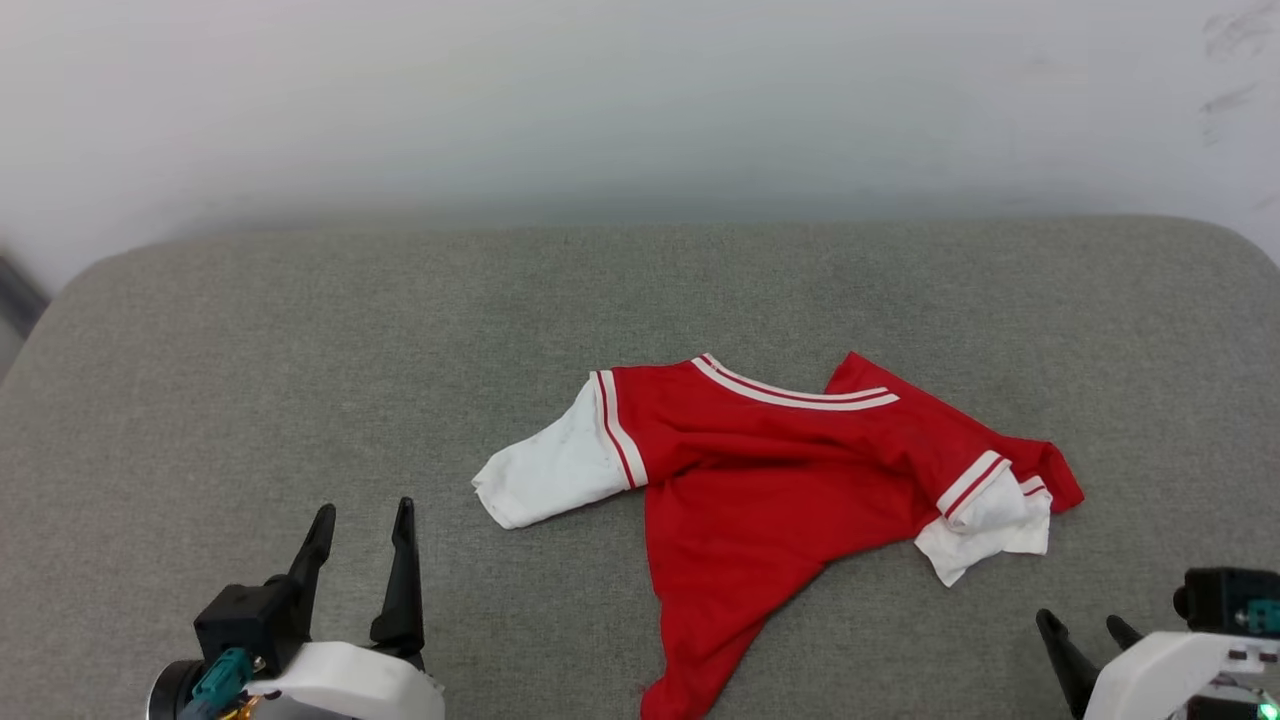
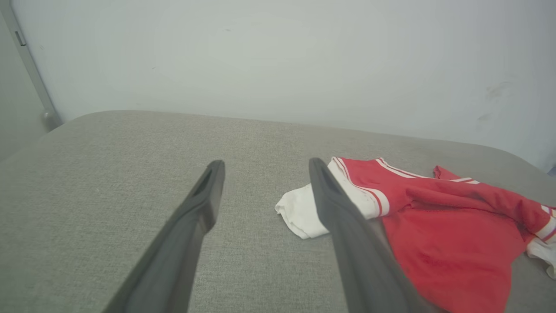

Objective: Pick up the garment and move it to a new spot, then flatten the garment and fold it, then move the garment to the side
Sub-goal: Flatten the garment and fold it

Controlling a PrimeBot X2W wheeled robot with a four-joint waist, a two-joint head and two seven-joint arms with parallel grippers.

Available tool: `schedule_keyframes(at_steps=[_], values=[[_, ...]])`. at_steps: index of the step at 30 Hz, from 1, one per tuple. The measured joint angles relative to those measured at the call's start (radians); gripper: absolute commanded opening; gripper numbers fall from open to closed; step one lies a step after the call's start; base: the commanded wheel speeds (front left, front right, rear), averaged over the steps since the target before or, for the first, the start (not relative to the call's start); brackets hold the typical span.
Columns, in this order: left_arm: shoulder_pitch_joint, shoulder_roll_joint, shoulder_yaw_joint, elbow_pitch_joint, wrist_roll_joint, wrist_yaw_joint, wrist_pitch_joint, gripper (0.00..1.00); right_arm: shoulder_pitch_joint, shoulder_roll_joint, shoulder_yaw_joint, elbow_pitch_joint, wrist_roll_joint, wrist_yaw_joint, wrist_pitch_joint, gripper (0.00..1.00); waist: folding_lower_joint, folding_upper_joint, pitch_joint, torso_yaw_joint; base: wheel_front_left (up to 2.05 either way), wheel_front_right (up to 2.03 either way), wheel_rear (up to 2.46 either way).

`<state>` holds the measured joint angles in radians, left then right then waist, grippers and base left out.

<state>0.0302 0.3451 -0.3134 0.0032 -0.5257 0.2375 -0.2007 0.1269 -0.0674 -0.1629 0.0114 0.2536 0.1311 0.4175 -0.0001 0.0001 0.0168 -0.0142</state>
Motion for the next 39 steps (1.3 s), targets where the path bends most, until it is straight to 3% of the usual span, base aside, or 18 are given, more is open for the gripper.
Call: schedule_keyframes(at_steps=[6,9,22,23,24,25,32,39], values=[[-0.049,-0.001,-0.013,-0.006,0.007,-0.014,-0.001,1.00,-0.122,-0.059,0.024,0.045,0.037,0.000,0.229,1.00,0.0001,0.0000,0.051,0.014,0.00,0.00,0.00],[-0.078,-0.007,-0.023,-0.002,0.013,-0.023,-0.005,1.00,-0.189,-0.086,0.061,0.070,0.058,0.000,0.287,1.00,0.0001,0.0000,0.085,0.027,0.00,0.00,0.00],[-0.165,-0.037,-0.046,0.060,0.021,-0.062,-0.032,1.00,-0.375,-0.121,0.121,0.285,0.084,0.000,0.352,1.00,0.0001,0.0000,0.210,0.096,0.00,0.00,0.00],[-0.167,-0.040,-0.048,0.066,0.021,-0.064,-0.033,1.00,-0.379,-0.121,0.121,0.296,0.085,0.000,0.354,0.65,0.0001,0.0000,0.211,0.099,0.00,0.00,0.00],[-0.167,-0.041,-0.048,0.071,0.020,-0.066,-0.034,1.00,-0.381,-0.123,0.122,0.305,0.088,0.000,0.357,0.16,0.0001,0.0000,0.209,0.100,0.00,0.00,0.00],[-0.167,-0.041,-0.048,0.075,0.020,-0.067,-0.036,1.00,-0.383,-0.124,0.123,0.309,0.090,0.000,0.354,0.00,0.0000,0.0000,0.207,0.100,0.00,0.00,0.00],[-0.157,-0.021,-0.042,0.093,0.005,-0.071,-0.017,1.00,-0.330,-0.145,0.112,0.255,0.077,0.000,0.280,0.00,0.0001,0.0000,0.162,0.083,0.00,0.00,0.00],[-0.187,0.056,-0.064,0.062,-0.026,-0.125,0.146,1.00,-0.248,-0.167,0.035,0.094,0.059,0.000,0.276,0.00,0.0001,-0.0001,0.105,0.045,0.00,0.00,0.00]])
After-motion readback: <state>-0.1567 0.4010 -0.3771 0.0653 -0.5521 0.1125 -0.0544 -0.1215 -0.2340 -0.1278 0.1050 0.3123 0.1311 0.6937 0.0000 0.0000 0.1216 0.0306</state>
